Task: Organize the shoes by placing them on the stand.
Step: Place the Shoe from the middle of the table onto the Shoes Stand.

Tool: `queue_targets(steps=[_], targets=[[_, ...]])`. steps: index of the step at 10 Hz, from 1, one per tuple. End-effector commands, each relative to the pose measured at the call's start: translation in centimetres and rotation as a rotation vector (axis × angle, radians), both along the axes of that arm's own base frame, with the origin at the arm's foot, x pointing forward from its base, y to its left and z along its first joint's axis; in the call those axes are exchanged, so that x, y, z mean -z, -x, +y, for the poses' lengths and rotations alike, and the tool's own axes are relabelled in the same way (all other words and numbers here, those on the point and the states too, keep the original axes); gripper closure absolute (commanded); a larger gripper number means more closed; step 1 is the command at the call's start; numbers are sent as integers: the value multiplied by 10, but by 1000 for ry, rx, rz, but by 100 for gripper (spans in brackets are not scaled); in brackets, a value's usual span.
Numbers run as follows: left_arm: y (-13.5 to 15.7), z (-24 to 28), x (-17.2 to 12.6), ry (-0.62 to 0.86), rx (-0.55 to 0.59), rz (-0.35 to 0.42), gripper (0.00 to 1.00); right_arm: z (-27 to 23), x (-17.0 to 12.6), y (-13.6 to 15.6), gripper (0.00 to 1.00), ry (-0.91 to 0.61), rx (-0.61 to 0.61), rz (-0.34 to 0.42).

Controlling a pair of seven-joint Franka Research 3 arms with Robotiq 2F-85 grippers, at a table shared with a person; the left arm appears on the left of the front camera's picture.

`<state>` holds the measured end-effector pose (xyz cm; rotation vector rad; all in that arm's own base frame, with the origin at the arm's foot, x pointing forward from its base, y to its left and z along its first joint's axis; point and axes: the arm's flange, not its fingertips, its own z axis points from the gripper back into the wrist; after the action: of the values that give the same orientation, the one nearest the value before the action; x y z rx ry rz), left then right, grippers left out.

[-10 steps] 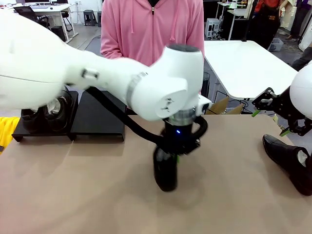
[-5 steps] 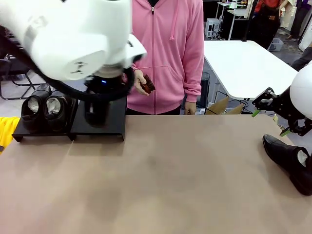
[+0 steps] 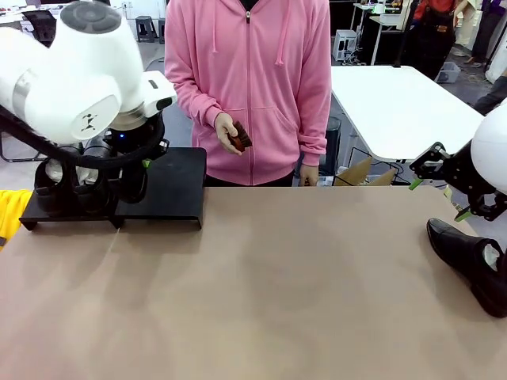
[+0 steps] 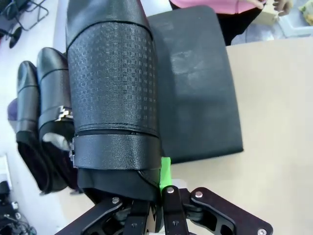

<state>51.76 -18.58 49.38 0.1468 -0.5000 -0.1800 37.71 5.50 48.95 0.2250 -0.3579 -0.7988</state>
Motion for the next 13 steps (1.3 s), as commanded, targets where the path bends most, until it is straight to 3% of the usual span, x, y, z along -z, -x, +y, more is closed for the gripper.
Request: queue_targets(steps=[1, 4, 5, 9, 13], targets=[[-5, 14, -1, 37, 17, -17, 100, 0, 0, 0, 0, -4, -4, -14], [-13, 19, 8, 91, -16, -49, 100, 0, 0, 0, 0, -4, -4, -14], [-16, 20, 10, 34, -5, -15, 100, 0, 0, 0, 0, -4, -4, -14], [-17, 19, 15, 46, -9, -9, 100, 0, 0, 0, 0, -4, -4, -14], [-49, 17, 23, -24, -10, 34, 100, 0, 0, 0, 0, -4, -4, -14]])
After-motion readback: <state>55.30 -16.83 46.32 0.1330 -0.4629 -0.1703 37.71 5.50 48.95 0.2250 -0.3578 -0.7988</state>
